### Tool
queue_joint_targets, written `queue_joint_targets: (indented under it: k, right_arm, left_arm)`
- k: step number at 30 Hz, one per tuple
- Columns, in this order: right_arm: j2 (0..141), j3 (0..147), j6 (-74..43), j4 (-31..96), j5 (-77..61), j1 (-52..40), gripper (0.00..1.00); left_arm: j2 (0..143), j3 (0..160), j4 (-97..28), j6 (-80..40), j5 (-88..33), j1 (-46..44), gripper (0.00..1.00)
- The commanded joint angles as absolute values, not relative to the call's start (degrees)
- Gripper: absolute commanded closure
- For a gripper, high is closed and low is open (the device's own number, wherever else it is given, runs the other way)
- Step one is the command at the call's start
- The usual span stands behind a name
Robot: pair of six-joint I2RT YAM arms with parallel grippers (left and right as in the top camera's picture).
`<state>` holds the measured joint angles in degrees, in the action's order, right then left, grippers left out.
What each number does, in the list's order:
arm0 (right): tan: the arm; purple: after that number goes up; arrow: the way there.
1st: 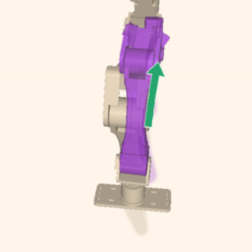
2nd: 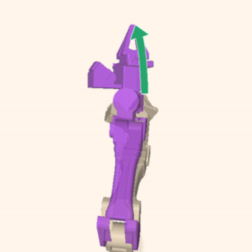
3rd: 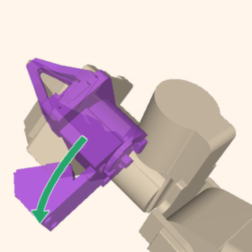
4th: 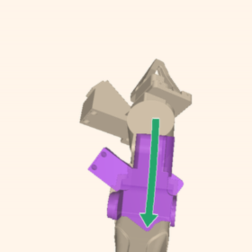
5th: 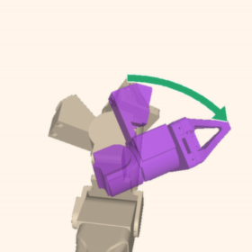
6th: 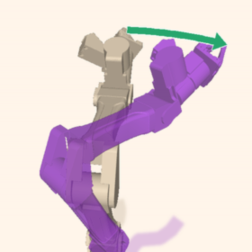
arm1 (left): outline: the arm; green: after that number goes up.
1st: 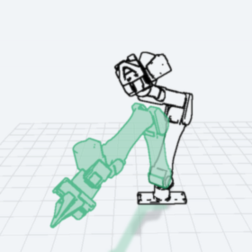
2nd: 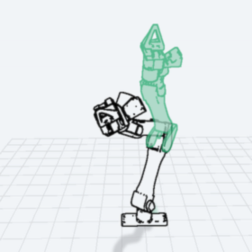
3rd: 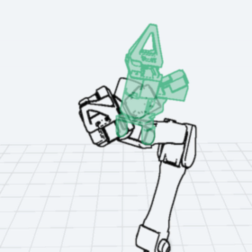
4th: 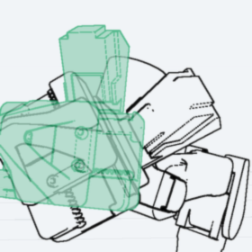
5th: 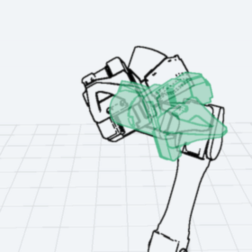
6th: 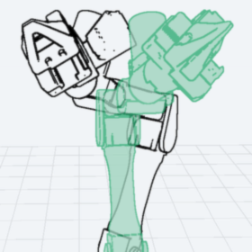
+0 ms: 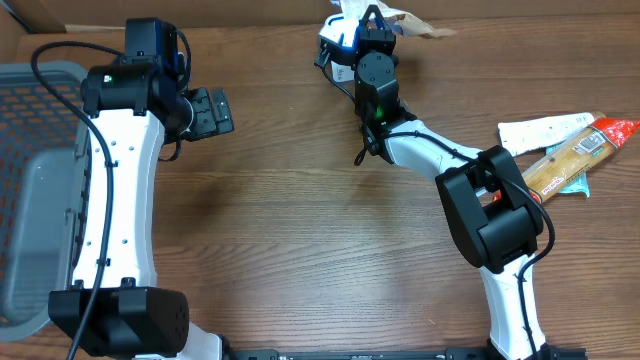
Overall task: Scan the item barcode
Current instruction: 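Hold the grain bag up in front of the white scanner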
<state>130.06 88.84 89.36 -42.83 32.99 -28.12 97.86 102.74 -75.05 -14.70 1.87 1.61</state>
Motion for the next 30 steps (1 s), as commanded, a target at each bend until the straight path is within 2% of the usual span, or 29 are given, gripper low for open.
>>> queue_joint_targets:
  k: [1, 30]
  right_arm:
    - [131.5, 90.2, 89.9, -43.6, 32.4, -27.6, 0.96]
    - [130.7, 90.2, 90.0, -43.2, 34.2, -29.1, 0.96]
  left_arm:
    - [98.3, 102.8, -74.9, -15.5, 1.5, 1.4, 0.01]
    - [98.3, 102.8, -74.9, -15.5, 1.4, 1.4, 0.01]
